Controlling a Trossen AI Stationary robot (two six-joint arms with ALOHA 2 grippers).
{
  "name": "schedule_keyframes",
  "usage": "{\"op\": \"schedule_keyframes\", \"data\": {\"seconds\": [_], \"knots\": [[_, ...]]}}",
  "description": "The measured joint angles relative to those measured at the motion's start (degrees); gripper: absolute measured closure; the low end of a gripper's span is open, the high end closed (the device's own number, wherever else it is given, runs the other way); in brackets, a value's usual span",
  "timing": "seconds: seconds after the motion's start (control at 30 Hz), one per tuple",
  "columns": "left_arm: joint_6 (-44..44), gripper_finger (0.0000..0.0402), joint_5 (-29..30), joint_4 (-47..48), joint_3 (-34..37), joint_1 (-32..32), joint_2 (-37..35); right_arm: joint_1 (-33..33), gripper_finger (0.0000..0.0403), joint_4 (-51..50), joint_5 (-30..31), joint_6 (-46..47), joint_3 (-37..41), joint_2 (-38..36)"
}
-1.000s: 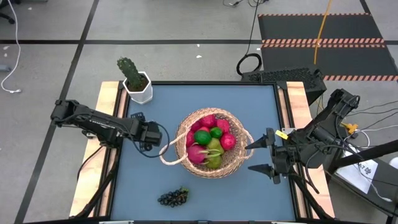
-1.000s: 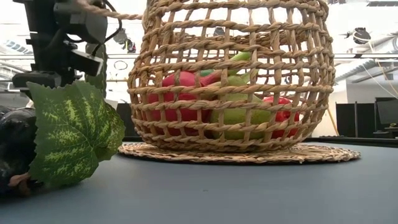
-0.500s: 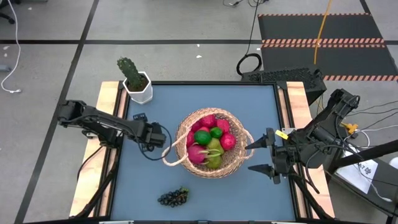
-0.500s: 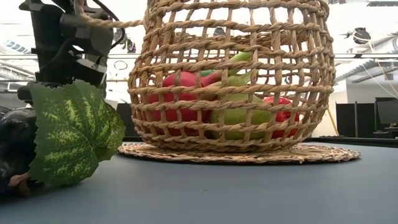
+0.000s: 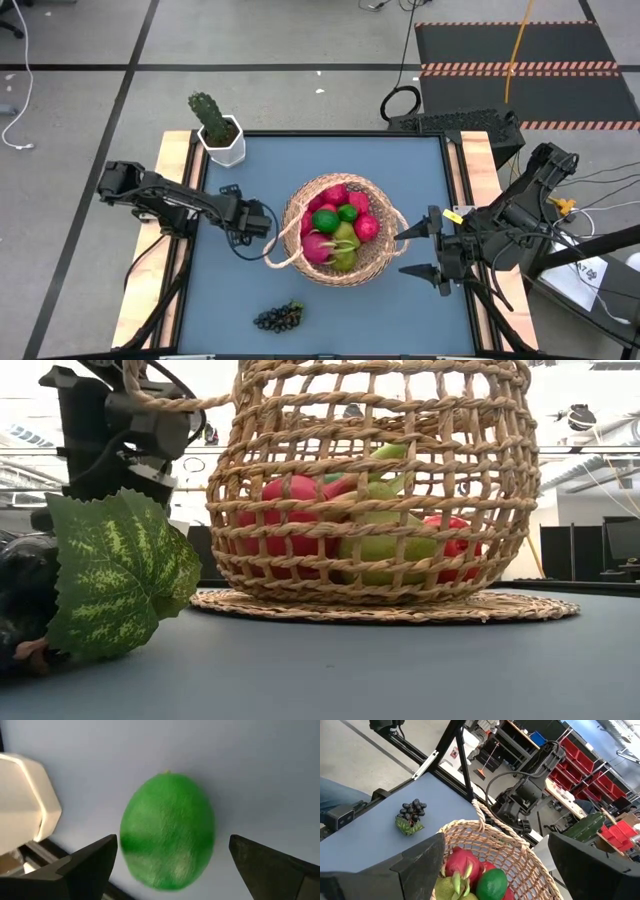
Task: Build produce basket
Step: Put the dark green lime into the brown basket
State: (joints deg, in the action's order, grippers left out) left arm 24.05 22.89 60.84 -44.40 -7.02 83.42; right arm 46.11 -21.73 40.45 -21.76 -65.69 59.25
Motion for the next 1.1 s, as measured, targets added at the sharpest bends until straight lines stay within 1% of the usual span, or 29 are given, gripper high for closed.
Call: {"op": "schedule_keyframes", "data": {"seconds": [0.2, 0.33, 0.5, 0.8, 0.9, 1.1], "knots": [[-1.8, 0.0016, 0.2, -2.9, 0.0, 1.1, 0.0, 0.0, 0.0055, 0.0, 0.0, 0.0, 0.0, 0.0], [-2.3, 0.0016, 0.2, -3.2, 0.0, 1.9, 0.0, 0.0, 0.0055, 0.0, 0.0, 0.0, 0.0, 0.0], [-2.3, 0.0016, -1.9, -4.2, 0.0, 2.8, 0.0, 0.0, 0.0055, 0.0, 0.0, 0.0, 0.0, 0.0], [-0.4, 0.0019, -1.9, -7.3, 4.2, 2.8, 0.0, 0.0, 0.0055, 0.0, 0.0, 0.0, 0.0, 0.0], [0.1, 0.0038, -1.9, -7.4, 4.2, 2.1, 0.0, 0.0, 0.0055, 0.0, 0.0, -0.2, 0.0, 0.0], [1.9, 0.0094, -1.9, -7.4, 4.2, 1.2, 0.0, 0.0, 0.0055, 0.0, 0.0, -0.2, 0.0, 0.0]]}}
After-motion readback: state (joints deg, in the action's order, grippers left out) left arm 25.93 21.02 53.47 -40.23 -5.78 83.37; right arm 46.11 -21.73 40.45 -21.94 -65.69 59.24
